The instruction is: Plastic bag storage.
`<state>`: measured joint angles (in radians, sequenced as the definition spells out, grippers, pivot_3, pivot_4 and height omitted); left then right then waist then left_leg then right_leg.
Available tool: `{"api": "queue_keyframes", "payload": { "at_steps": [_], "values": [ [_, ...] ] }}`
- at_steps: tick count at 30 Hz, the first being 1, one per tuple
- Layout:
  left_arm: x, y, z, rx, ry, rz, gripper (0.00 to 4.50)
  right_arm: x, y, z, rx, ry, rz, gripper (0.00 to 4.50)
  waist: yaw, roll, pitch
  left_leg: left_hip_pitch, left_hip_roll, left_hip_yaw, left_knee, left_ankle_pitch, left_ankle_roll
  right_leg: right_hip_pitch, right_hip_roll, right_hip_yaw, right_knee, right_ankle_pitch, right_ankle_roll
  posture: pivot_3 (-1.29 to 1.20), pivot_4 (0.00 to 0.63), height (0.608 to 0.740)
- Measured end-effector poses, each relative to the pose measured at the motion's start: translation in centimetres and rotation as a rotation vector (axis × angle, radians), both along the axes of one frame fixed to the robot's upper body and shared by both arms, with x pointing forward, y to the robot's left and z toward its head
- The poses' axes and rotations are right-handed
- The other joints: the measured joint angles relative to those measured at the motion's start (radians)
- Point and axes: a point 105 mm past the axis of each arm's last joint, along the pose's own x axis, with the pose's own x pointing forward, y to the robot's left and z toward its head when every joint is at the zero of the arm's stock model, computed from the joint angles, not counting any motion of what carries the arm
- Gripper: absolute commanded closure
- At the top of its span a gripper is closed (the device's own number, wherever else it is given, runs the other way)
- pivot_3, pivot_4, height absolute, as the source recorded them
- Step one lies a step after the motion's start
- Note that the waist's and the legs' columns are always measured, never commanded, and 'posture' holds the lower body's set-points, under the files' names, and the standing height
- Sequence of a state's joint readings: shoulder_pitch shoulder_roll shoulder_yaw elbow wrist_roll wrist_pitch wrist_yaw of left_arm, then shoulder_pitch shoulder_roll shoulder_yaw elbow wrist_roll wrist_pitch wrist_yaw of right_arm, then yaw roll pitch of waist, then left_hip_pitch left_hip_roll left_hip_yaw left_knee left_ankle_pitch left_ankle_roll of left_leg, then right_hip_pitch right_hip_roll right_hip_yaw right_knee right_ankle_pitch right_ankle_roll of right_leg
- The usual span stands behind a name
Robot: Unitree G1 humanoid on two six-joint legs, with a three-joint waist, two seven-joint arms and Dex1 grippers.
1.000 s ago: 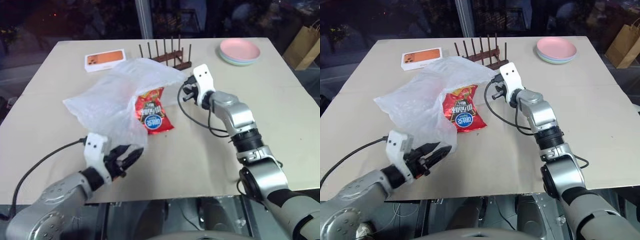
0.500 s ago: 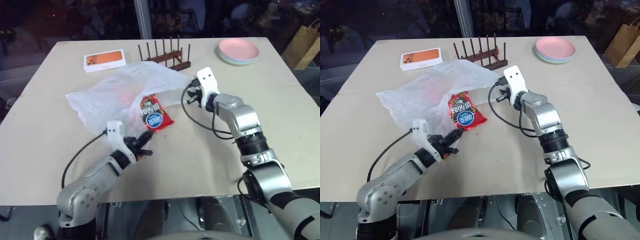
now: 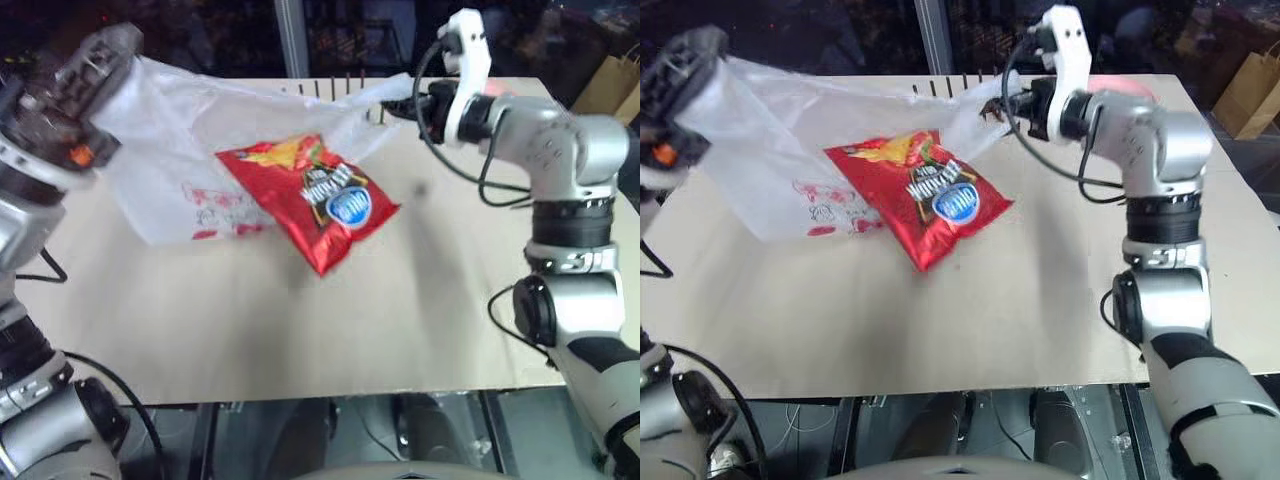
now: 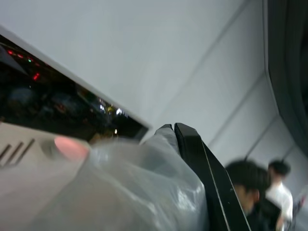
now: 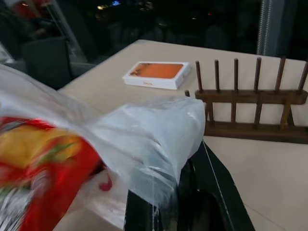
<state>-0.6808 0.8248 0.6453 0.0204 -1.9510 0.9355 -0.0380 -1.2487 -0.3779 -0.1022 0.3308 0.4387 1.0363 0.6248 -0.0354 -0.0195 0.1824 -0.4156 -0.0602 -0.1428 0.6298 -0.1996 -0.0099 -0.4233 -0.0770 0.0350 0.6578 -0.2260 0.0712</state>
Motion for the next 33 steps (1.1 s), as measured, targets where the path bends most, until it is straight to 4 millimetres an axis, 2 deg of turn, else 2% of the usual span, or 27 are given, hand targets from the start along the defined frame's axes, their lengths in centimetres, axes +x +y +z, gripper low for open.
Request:
{"api": "queue_keyframes", "payload": {
  "at_steps": [1,4,6,8,11,14,15,17,20,23,24,26,27,28,30,33],
  "values": [
    [0.9,0.1,0.8,-0.019,0.012,0.006,4.47,0.6,-1.1,0.6,-0.006,0.009,-0.02,4.5,0.002,0.0,0.0,0.0,-0.001,0.0,0.0,0.0,0.0,0.0,0.0,0.0,0.0,0.0,0.0,0.0,0.15,0.74],
    [2.8,0.0,2.5,-0.031,0.031,0.036,4.47,0.8,-2.4,3.2,0.01,-0.009,-0.024,4.5,-0.002,0.0,0.0,0.0,-0.001,0.001,-0.002,0.0,0.0,0.0,-0.002,0.001,-0.002,0.0,0.0,0.0,0.15,0.74],
    [3.8,0.1,2.9,-0.048,0.055,0.036,4.47,0.6,-3.5,4.5,0.005,-0.028,-0.022,4.5,-0.005,0.0,0.0,0.0,-0.002,0.002,-0.003,0.002,-0.003,-0.001,-0.002,0.001,-0.003,0.0,0.0,0.0,0.15,0.74],
    [4.6,-0.3,2.4,-0.021,0.077,0.03,4.47,0.8,-4.5,4.7,-0.035,-0.054,-0.046,4.5,-0.01,0.0,0.0,0.0,-0.002,0.003,-0.006,0.002,-0.004,-0.002,-0.002,0.003,-0.004,0.0,0.0,0.0,0.15,0.74],
    [5.2,-2.2,0.4,0.131,0.078,0.014,4.47,1.5,-6.5,2.5,-0.162,-0.101,-0.12,4.5,-0.011,-0.001,0.0,-0.001,-0.001,0.006,-0.009,0.002,-0.004,-0.006,-0.003,0.007,-0.004,0.0,0.0,0.0,0.15,0.74],
    [5.6,-2.8,-2.7,0.273,0.105,0.064,4.47,1.4,-6.9,-2.4,-0.203,-0.064,-0.12,4.5,-0.018,-0.001,0.0,-0.001,0.0,0.01,-0.012,0.003,-0.005,-0.01,-0.003,0.011,-0.001,0.0,0.0,0.0,0.15,0.74],
    [5.8,-3.0,-4.3,0.315,0.132,0.077,4.47,1.4,-6.9,-4.6,-0.208,-0.029,-0.123,4.5,-0.022,-0.001,0.0,-0.002,0.0,0.012,-0.012,0.003,-0.005,-0.013,-0.003,0.013,0.001,0.0,0.0,0.0,0.15,0.74],
    [6.4,-3.4,-5.5,0.357,0.149,0.099,4.47,1.6,-6.8,-6.8,-0.179,0.005,-0.166,4.5,-0.025,-0.001,0.0,-0.005,0.0,0.014,-0.012,0.004,-0.006,-0.018,-0.003,0.016,0.005,0.0,0.0,0.0,0.15,0.74],
    [6.6,-4.1,-6.0,0.368,0.14,0.108,4.47,2.1,-7.2,-7.5,-0.153,-0.018,-0.249,4.5,-0.025,-0.001,0.0,-0.004,0.0,0.015,-0.011,0.004,-0.006,-0.018,-0.003,0.016,0.005,0.001,0.001,0.0,0.15,0.74],
    [6.8,-4.1,-7.5,0.408,0.167,0.127,4.47,2.8,-7.2,-7.9,-0.124,-0.027,-0.292,4.5,-0.03,-0.001,0.0,-0.001,0.0,0.018,-0.011,0.004,-0.006,-0.016,-0.002,0.019,0.006,0.001,0.001,0.0,0.15,0.74],
    [7.1,-3.9,-7.6,0.404,0.178,0.137,4.47,3.6,-7.3,-7.6,-0.112,-0.034,-0.315,4.5,-0.032,-0.001,0.0,-0.002,0.0,0.019,-0.011,0.004,-0.006,-0.017,-0.002,0.019,0.005,0.002,0.002,0.0,0.15,0.74],
    [8.4,-3.5,-5.9,0.376,0.153,0.178,4.47,5.5,-7.2,-4.4,-0.087,-0.114,-0.369,4.5,-0.032,-0.002,0.004,-0.002,0.001,0.019,-0.01,0.005,-0.006,-0.017,0.0,0.019,0.005,0.004,0.003,0.0,0.15,0.74],
    [8.7,-3.4,-5.3,0.374,0.141,0.194,4.47,5.7,-7.1,-3.4,-0.083,-0.14,-0.377,4.5,-0.032,-0.002,0.004,-0.002,0.001,0.018,-0.01,0.005,-0.006,-0.017,0.0,0.019,0.004,0.005,0.003,0.0,0.15,0.74],
    [9.8,-3.2,-3.5,0.382,0.098,0.246,4.47,6.4,-7.0,-0.5,-0.068,-0.219,-0.403,4.5,-0.031,-0.002,0.004,-0.002,0.002,0.019,-0.01,0.006,-0.007,-0.016,0.001,0.019,0.004,0.005,0.002,0.0,0.15,0.74],
    [11.5,-3.1,-0.2,0.396,0.019,0.333,4.47,6.6,-6.6,3.9,-0.057,-0.351,-0.444,4.5,-0.029,-0.003,0.004,-0.001,0.001,0.017,-0.011,0.006,-0.007,-0.015,0.002,0.018,0.002,0.005,0.002,0.0,0.15,0.74],
    [12.5,-3.9,3.6,0.377,-0.078,0.362,4.47,6.3,-7.2,7.4,-0.067,-0.474,-0.505,4.5,-0.023,-0.004,0.003,-0.002,0.001,0.017,-0.013,0.005,-0.007,-0.014,0.001,0.018,-0.002,0.005,0.002,0.0,0.15,0.74]
  ]
}}
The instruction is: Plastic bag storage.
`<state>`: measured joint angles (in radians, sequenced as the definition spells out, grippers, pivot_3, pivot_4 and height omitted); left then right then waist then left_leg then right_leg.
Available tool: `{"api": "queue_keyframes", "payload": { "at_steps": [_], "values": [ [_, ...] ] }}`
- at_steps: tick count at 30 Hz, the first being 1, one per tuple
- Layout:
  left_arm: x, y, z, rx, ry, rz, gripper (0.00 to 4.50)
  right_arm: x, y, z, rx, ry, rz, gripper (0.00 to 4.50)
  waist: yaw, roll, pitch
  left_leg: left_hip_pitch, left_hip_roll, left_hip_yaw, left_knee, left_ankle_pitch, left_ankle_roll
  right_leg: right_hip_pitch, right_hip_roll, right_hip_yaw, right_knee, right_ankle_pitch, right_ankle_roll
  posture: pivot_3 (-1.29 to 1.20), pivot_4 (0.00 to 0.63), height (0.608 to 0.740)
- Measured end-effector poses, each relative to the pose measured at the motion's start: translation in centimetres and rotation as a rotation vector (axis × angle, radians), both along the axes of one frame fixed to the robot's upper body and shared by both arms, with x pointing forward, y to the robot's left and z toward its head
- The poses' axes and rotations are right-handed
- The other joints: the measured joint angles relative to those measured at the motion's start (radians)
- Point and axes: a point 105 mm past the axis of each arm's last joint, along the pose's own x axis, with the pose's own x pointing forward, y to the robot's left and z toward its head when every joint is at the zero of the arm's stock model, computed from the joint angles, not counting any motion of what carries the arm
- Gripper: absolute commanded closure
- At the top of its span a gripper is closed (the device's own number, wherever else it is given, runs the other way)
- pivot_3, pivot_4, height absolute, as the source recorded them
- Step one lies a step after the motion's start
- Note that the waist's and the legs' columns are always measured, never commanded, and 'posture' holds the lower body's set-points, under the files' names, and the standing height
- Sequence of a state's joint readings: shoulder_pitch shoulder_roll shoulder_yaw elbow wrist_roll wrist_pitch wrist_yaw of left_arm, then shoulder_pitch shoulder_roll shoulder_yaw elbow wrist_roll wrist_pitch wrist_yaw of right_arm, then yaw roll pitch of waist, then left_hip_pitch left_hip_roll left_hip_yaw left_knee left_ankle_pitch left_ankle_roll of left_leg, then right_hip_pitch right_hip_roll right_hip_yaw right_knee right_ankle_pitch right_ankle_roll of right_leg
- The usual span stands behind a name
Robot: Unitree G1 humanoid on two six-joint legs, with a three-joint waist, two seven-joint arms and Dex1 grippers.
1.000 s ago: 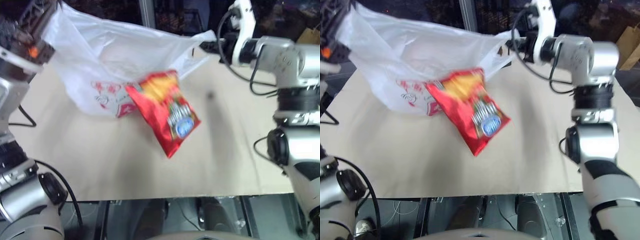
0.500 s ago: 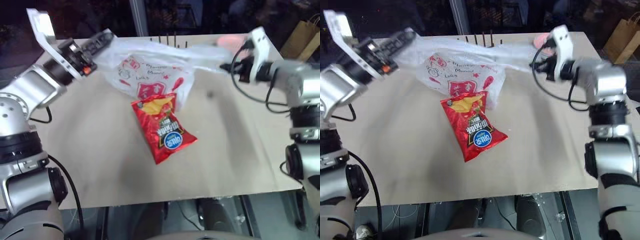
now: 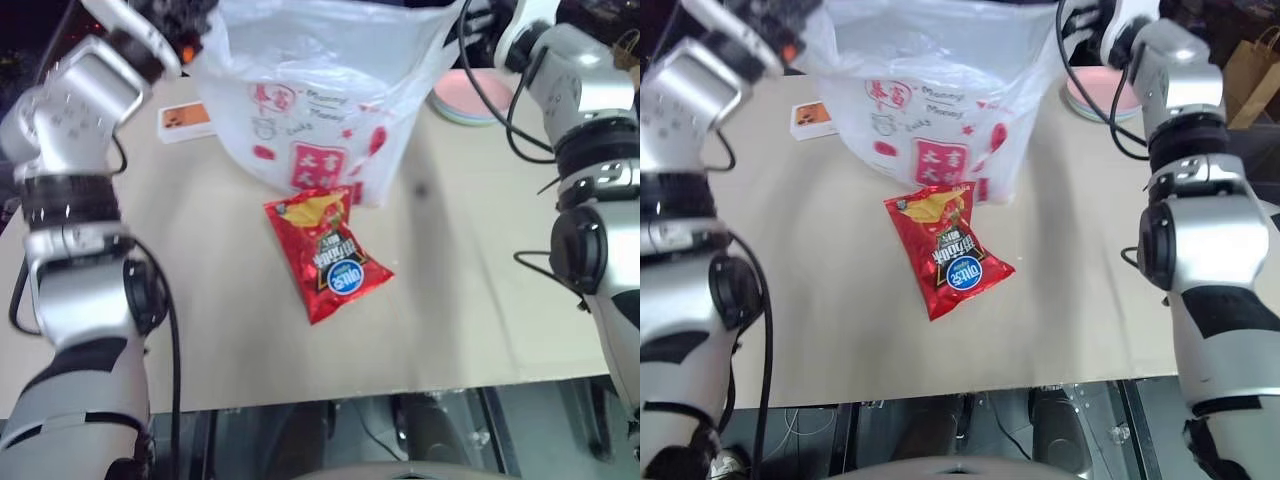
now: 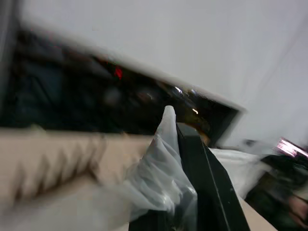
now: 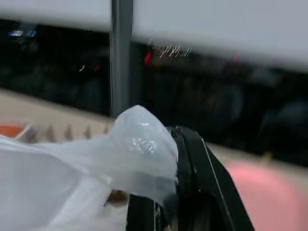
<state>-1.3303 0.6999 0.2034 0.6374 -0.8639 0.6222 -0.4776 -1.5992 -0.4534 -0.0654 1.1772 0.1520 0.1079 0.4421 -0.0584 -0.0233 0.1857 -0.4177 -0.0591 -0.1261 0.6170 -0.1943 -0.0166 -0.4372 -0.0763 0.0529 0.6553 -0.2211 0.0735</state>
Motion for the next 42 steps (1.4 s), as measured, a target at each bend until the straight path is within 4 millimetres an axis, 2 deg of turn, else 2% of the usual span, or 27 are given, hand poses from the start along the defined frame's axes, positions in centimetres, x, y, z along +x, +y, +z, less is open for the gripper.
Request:
{"api": "queue_keyframes", "payload": {
  "at_steps": [3,5,8,10,12,14,19,20,21,23,25,26,27,29,31,33,35,37,40,42],
  "values": [
    [0.3,-1.4,-0.1,0.027,-0.004,-0.068,4.47,-0.5,-2.4,1.4,-0.029,-0.055,-0.066,4.5,-0.001,0.0,0.0,-0.006,-0.002,0.0,-0.001,-0.001,0.002,-0.004,-0.002,0.0,-0.001,-0.001,0.001,0.0,0.15,0.74],
    [0.5,-2.4,-1.0,0.044,0.018,-0.123,4.47,-1.1,-4.0,2.3,-0.054,-0.087,-0.099,4.5,-0.01,0.0,0.0,-0.016,-0.002,-0.001,0.001,-0.001,0.002,-0.014,-0.003,0.0,0.003,-0.001,0.001,0.0,0.15,0.74],
    [0.0,-4.0,-3.2,0.078,0.058,-0.209,4.47,-2.7,-6.5,3.3,-0.133,-0.143,-0.128,4.5,-0.014,0.001,0.001,-0.016,-0.001,0.0,-0.001,-0.001,0.002,-0.016,-0.003,-0.001,0.001,-0.001,0.001,0.0,0.15,0.74],
    [-0.3,-4.6,-4.6,0.085,0.091,-0.249,4.47,-3.6,-7.6,2.3,-0.186,-0.137,-0.143,4.5,-0.018,0.001,0.001,-0.016,0.0,0.002,0.0,-0.001,0.002,-0.018,-0.003,0.0,0.002,-0.001,0.001,0.0,0.15,0.74],
    [-1.1,-5.2,-5.6,0.093,0.105,-0.288,4.47,-4.6,-8.4,-0.2,-0.214,-0.089,-0.15,4.5,-0.02,0.001,0.001,-0.016,0.001,0.003,0.0,-0.002,0.002,-0.017,-0.003,0.0,0.004,-0.001,0.001,0.0,0.15,0.74],
    [-1.9,-5.3,-7.1,0.105,0.133,-0.311,4.47,-5.6,-8.9,-4.4,-0.215,0.041,-0.143,4.5,-0.022,0.001,0.001,-0.015,0.001,0.005,0.002,-0.002,0.003,-0.018,-0.003,0.001,0.007,-0.001,0.001,0.0,0.15,0.74],
    [-3.5,-6.8,-13.8,0.136,0.291,-0.352,4.47,-11.2,-8.5,-18.3,-0.193,0.463,-0.12,4.5,-0.003,0.004,-0.001,-0.013,0.003,0.005,0.016,-0.006,0.009,-0.011,-0.003,0.0,0.011,0.0,0.002,0.0,0.15,0.74],
    [-3.5,-7.3,-14.5,0.122,0.322,-0.366,4.5,-11.9,-8.3,-20.2,-0.178,0.533,-0.113,3.95,-0.001,0.004,0.0,-0.013,0.002,0.005,0.019,-0.006,0.01,-0.011,-0.003,0.001,0.012,0.002,0.004,0.0,0.15,0.74],
    [-3.6,-7.8,-14.5,0.112,0.329,-0.381,4.5,-12.3,-8.3,-21.0,-0.18,0.565,-0.106,3.69,0.002,0.005,0.001,-0.013,-0.001,0.007,0.021,-0.006,0.01,-0.01,-0.003,0.003,0.012,0.004,0.006,0.0,0.15,0.74],
    [-3.9,-8.3,-13.1,0.097,0.292,-0.396,4.5,-12.8,-8.7,-19.9,-0.227,0.539,-0.115,2.76,0.002,0.008,0.003,-0.007,-0.001,0.009,0.026,-0.004,0.013,-0.001,-0.002,0.005,0.008,0.009,0.011,0.0,0.15,0.74],
    [-3.9,-8.2,-11.2,0.09,0.24,-0.38,4.5,-13.4,-9.1,-17.8,-0.262,0.48,-0.122,1.68,0.002,0.007,0.003,0.01,0.001,0.01,0.026,-0.006,0.014,0.021,-0.001,0.003,0.0,0.008,0.016,0.0,0.15,0.74],
    [-3.9,-8.2,-10.5,0.089,0.225,-0.375,4.5,-13.7,-9.1,-17.1,-0.271,0.46,-0.114,1.18,0.002,0.007,0.003,0.019,0.002,0.01,0.024,-0.007,0.016,0.03,-0.001,0.003,-0.005,0.005,0.013,0.0,0.15,0.74],
    [-3.9,-8.4,-9.9,0.085,0.209,-0.376,4.5,-14.1,-9.0,-16.3,-0.29,0.449,-0.097,0.65,0.003,0.007,0.003,0.022,0.003,0.009,0.024,-0.007,0.016,0.034,-0.001,0.002,-0.008,0.005,0.013,0.0,0.15,0.74],
    [-3.8,-8.8,-9.6,0.075,0.205,-0.383,4.5,-15.4,-8.4,-15.4,-0.266,0.453,-0.029,0.03,0.005,0.007,0.003,0.021,0.004,0.009,0.023,-0.007,0.017,0.034,0.0,0.001,-0.011,0.006,0.013,0.0,0.15,0.74],
    [-3.6,-9.0,-9.8,0.062,0.218,-0.387,4.5,-17.9,-7.0,-14.0,-0.235,0.451,0.103,0.03,0.014,0.007,0.003,0.019,0.005,0.008,0.021,-0.008,0.018,0.033,0.001,0.001,-0.012,0.009,0.014,0.0,0.15,0.74],
    [-3.3,-9.0,-10.0,0.055,0.231,-0.385,4.5,-18.9,-6.6,-13.1,-0.222,0.427,0.132,0.03,0.017,0.007,0.003,0.018,0.005,0.008,0.021,-0.009,0.018,0.032,0.002,0.001,-0.012,0.01,0.012,0.0,0.15,0.74],
    [-3.2,-9.1,-10.1,0.056,0.237,-0.38,4.5,-19.0,-7.4,-12.2,-0.205,0.381,0.07,0.03,0.022,0.007,0.003,0.016,0.004,0.008,0.02,-0.009,0.018,0.03,0.001,0.001,-0.013,0.01,0.012,0.0,0.15,0.74],
    [-3.1,-9.1,-10.1,0.056,0.238,-0.378,4.5,-18.8,-7.8,-12.2,-0.192,0.373,0.033,0.03,0.024,0.007,0.003,0.013,0.004,0.009,0.02,-0.009,0.019,0.028,0.0,0.002,-0.013,0.01,0.012,0.0,0.15,0.74],
    [-3.1,-9.4,-10.3,0.066,0.24,-0.383,4.5,-19.4,-4.8,-12.9,-0.135,0.375,0.185,0.03,0.023,0.007,0.003,0.01,0.004,0.009,0.02,-0.009,0.019,0.024,0.0,0.002,-0.013,0.01,0.012,0.0,0.15,0.74],
    [-3.1,-9.5,-10.4,0.074,0.245,-0.382,4.5,-20.2,-2.5,-12.2,-0.143,0.339,0.301,0.03,0.022,0.007,0.003,0.008,0.004,0.009,0.02,-0.009,0.019,0.022,0.0,0.001,-0.013,0.01,0.012,0.0,0.15,0.74]
  ]
}}
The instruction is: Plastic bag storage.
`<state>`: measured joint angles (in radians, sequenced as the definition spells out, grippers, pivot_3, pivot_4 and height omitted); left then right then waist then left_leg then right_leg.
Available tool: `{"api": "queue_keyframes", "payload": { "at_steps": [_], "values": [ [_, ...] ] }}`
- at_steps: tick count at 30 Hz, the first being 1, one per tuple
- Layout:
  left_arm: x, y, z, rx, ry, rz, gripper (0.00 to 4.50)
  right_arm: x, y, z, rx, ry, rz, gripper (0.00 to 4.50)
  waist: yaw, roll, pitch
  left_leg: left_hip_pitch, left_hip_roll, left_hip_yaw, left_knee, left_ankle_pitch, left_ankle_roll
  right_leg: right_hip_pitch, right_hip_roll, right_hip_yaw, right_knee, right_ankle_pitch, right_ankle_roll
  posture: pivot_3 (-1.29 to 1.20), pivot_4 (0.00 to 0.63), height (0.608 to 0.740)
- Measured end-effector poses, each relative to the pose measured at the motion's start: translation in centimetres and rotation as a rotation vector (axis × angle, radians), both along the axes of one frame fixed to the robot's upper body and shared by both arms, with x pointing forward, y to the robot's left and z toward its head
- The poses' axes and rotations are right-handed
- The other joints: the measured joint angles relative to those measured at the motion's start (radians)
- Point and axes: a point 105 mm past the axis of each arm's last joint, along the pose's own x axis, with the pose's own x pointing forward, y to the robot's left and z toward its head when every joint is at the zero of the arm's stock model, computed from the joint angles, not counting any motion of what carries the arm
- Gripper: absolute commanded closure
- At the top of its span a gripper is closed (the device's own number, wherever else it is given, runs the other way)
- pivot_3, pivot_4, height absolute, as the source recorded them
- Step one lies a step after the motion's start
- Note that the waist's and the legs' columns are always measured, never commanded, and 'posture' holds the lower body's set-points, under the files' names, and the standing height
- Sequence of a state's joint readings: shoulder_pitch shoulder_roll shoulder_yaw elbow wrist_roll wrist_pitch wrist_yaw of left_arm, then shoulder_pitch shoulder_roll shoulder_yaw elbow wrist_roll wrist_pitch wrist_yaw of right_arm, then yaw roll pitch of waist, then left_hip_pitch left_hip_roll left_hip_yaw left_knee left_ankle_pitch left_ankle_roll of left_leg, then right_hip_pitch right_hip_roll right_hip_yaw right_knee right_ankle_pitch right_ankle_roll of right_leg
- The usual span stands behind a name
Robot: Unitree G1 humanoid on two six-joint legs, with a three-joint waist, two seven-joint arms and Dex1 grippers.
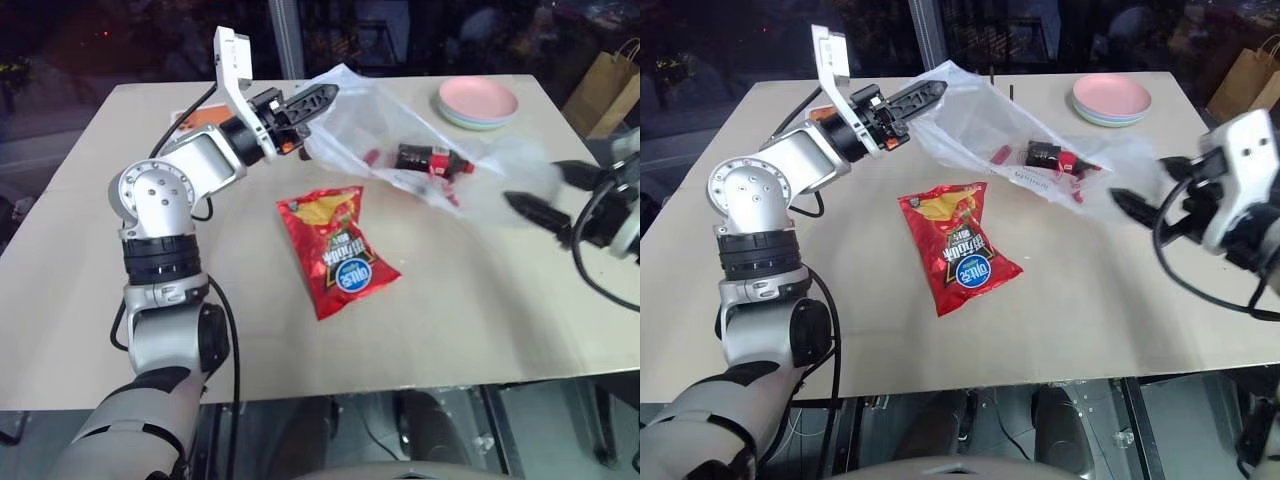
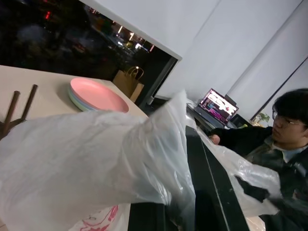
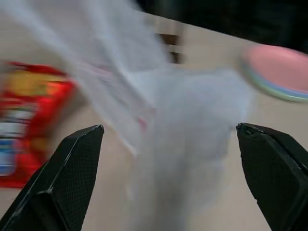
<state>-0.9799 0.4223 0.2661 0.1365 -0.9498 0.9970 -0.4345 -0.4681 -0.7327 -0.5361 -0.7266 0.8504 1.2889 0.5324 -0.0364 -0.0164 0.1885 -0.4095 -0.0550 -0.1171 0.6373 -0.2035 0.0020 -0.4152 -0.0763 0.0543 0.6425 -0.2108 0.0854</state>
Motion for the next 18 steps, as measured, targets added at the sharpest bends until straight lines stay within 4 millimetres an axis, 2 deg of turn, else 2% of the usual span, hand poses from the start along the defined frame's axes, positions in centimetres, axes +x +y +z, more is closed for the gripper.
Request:
{"api": "queue_keyframes", "payload": {
  "at_steps": [2,4,7,11,14,18],
  "values": [
    [0.1,0.0,0.0,0.002,0.003,0.004,4.5,-0.9,2.3,0.5,0.02,-0.015,0.118,0.03,0.001,0.0,0.0,-0.001,0.0,-0.001,0.0,0.0,0.0,0.0,0.0,-0.001,0.0,0.0,0.0,0.0,0.15,0.74],
    [0.2,0.1,0.1,0.004,0.001,0.009,4.5,-0.8,3.8,-0.2,0.012,0.013,0.165,0.03,0.001,-0.001,0.0,-0.001,0.0,-0.001,0.001,0.0,0.0,0.0,0.0,-0.001,0.0,0.0,0.0,0.0,0.15,0.74],
    [0.2,0.0,0.4,0.009,-0.009,0.008,4.5,0.1,6.6,-4.0,-0.035,0.15,0.214,0.03,0.001,-0.001,0.0,-0.002,-0.001,-0.002,0.001,0.0,0.0,-0.001,0.0,-0.001,0.0,0.0,0.0,0.0,0.15,0.74],
    [0.2,0.2,0.4,0.012,-0.011,0.015,4.5,2.1,9.0,-6.6,-0.014,0.227,0.214,0.03,-0.001,-0.001,0.0,-0.003,-0.001,-0.001,0.001,0.0,0.0,-0.003,0.0,-0.001,0.0,0.0,0.0,0.0,0.15,0.74],
    [0.2,0.2,0.4,0.014,-0.013,0.018,4.5,3.3,10.4,-7.2,0.0,0.241,0.225,0.03,-0.002,-0.001,0.0,-0.004,-0.001,-0.002,0.001,0.0,0.0,-0.004,0.0,-0.001,0.0,0.0,0.0,0.0,0.15,0.74],
    [-0.3,0.4,0.5,0.026,-0.029,0.025,4.5,4.6,11.2,-10.1,0.008,0.341,0.218,0.03,-0.002,-0.001,0.0,-0.004,-0.001,-0.002,0.0,0.0,0.0,-0.004,0.0,-0.001,0.0,0.0,0.0,0.0,0.15,0.74]
  ]
}}
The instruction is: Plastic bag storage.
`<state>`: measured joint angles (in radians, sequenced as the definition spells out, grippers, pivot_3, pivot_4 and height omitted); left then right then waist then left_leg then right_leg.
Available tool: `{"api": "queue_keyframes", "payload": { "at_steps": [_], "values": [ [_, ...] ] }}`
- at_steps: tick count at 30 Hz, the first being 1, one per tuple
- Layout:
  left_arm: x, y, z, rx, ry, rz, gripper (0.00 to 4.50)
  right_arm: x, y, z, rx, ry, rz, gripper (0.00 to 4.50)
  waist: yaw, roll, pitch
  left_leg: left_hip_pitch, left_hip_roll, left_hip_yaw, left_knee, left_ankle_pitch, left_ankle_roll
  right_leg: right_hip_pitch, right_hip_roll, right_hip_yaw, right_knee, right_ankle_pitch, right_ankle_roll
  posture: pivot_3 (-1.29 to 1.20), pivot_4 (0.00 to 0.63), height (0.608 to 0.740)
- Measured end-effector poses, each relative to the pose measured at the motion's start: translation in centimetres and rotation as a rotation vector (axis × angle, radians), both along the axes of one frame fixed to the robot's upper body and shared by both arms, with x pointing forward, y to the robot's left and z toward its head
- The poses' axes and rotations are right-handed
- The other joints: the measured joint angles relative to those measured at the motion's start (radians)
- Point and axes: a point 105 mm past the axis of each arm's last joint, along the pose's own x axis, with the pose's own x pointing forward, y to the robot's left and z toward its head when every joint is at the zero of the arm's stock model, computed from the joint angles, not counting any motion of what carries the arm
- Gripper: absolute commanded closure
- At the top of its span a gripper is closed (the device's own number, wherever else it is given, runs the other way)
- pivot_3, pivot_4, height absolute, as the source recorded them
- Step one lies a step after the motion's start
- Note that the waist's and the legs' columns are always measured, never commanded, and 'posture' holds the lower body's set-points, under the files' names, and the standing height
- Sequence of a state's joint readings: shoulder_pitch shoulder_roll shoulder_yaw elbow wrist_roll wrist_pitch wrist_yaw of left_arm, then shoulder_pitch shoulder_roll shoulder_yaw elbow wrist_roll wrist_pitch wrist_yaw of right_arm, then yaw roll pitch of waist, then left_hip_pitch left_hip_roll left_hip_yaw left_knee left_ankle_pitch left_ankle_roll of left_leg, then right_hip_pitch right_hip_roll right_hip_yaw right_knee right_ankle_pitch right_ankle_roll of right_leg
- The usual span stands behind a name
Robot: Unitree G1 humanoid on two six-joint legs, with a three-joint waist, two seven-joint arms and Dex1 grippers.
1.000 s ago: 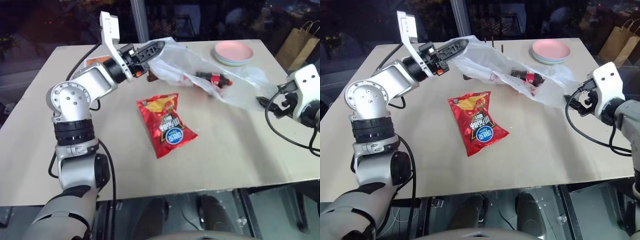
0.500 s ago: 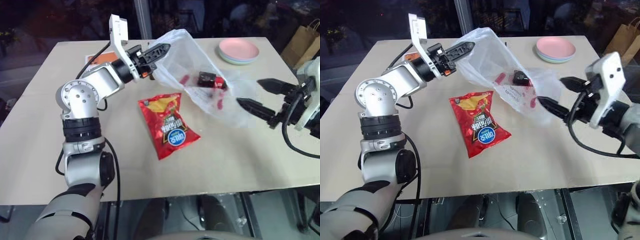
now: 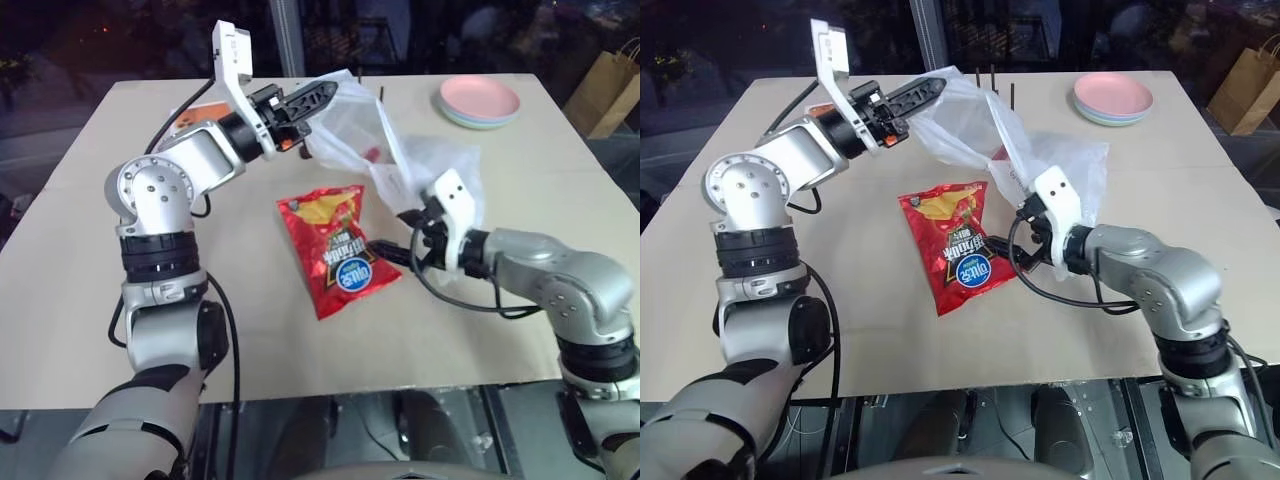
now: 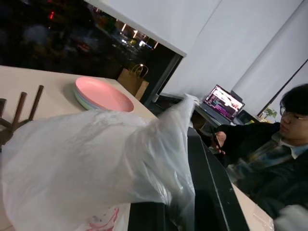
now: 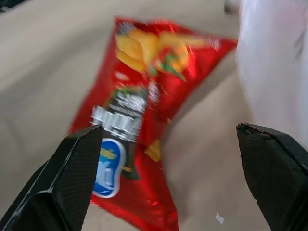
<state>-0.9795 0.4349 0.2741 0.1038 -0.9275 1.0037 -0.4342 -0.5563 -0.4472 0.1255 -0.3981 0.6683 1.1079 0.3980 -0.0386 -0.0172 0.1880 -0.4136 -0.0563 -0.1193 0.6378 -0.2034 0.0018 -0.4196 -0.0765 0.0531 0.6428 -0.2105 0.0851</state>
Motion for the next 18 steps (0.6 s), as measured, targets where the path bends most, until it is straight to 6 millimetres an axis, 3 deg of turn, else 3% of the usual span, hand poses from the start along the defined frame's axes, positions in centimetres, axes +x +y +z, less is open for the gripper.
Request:
{"api": "queue_keyframes", "payload": {
  "at_steps": [3,5,7,13,18],
  "values": [
    [0.0,0.1,-0.3,0.006,0.009,0.005,4.5,-0.3,1.2,-0.9,0.033,0.056,0.047,0.03,0.0,0.0,0.0,0.0,0.0,-0.001,0.0,0.0,0.0,0.0,0.0,0.0,0.0,0.0,0.0,0.0,0.15,0.74],
    [0.0,0.1,-0.3,0.01,0.01,0.007,4.5,-0.1,1.9,-1.4,0.047,0.074,0.061,0.56,-0.001,0.0,0.0,0.0,0.0,-0.001,0.0,0.0,0.0,0.0,0.0,0.0,0.0,0.0,0.0,0.0,0.15,0.74],
    [-0.1,0.2,-0.3,0.016,0.007,0.01,4.5,0.3,2.3,-2.2,0.045,0.098,0.054,1.31,-0.002,0.0,0.0,0.0,0.0,-0.001,0.0,0.0,0.0,0.0,0.0,0.0,0.0,0.0,0.0,0.0,0.15,0.74],
    [-0.3,0.9,-0.7,0.041,0.008,0.03,4.5,1.0,2.5,-2.6,0.043,0.093,0.046,4.36,-0.002,0.0,0.0,0.0,0.0,-0.001,0.0,0.0,0.0,-0.001,0.0,0.0,0.001,0.0,0.0,0.0,0.15,0.74],
    [-0.4,2.1,-1.0,0.101,-0.012,0.052,4.5,0.2,2.3,-2.1,0.063,0.085,0.102,4.47,-0.003,0.0,0.0,0.0,0.0,-0.001,0.0,0.0,0.0,-0.001,0.0,0.0,0.0,0.0,0.0,0.0,0.15,0.74]
  ]
}}
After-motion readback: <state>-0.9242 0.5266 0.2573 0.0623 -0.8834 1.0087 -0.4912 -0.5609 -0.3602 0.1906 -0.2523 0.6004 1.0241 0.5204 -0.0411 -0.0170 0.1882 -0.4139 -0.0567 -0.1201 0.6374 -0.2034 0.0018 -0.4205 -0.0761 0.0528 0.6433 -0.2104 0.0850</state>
